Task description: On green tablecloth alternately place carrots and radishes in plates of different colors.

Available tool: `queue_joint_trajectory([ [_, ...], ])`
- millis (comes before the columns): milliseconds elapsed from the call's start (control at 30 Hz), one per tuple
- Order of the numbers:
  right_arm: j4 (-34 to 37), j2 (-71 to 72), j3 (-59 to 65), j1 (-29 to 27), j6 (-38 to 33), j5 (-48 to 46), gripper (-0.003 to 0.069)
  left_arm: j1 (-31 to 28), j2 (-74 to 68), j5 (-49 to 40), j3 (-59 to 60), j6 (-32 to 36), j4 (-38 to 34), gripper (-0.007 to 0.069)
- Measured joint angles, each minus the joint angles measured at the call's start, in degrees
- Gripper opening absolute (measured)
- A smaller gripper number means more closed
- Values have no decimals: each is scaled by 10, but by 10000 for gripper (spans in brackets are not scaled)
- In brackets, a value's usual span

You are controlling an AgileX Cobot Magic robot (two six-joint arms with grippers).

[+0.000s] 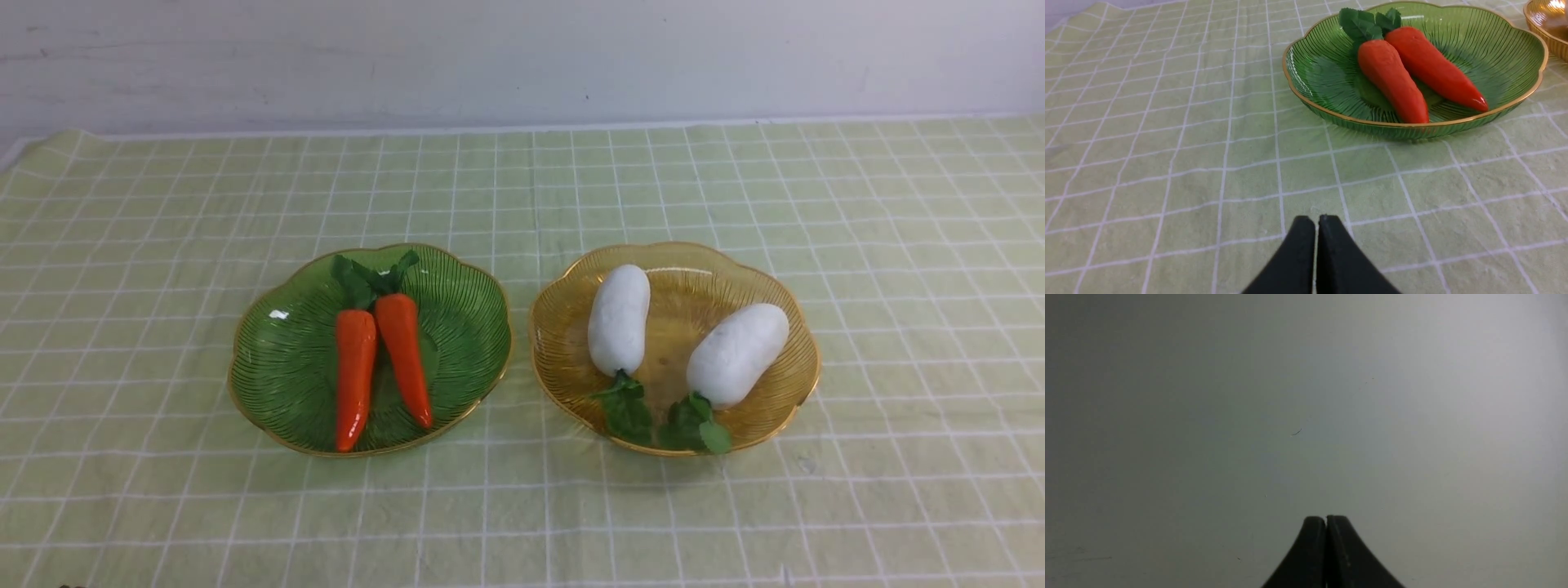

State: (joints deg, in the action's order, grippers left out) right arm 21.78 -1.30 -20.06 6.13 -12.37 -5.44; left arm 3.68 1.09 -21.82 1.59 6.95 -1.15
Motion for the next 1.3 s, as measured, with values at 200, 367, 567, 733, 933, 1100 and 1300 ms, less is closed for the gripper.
queue_joint_trajectory([
  [200, -25, 0, 0, 0, -17, 9, -15, 0, 0, 0, 0, 0, 0, -8],
  [367, -143, -1, 4, 0, -13, -58, -15, 0, 0, 0, 0, 0, 0, -8],
  [567, -207, -1, 52, 0, 36, -97, -15, 0, 0, 0, 0, 0, 0, -8],
  [733, -211, 1, 133, -1, 69, -99, -15, 0, 0, -1, 0, 0, 0, -8],
  [933, -201, 17, 215, -47, 84, -151, -15, 0, 0, -1, 0, 0, 0, -8],
  [1100, -197, 17, 214, -72, 89, -161, -15, 0, 0, -1, 0, 0, 0, -8],
  [1300, -196, 17, 213, -74, 89, -164, -15, 0, 0, -1, 0, 0, 0, -8],
])
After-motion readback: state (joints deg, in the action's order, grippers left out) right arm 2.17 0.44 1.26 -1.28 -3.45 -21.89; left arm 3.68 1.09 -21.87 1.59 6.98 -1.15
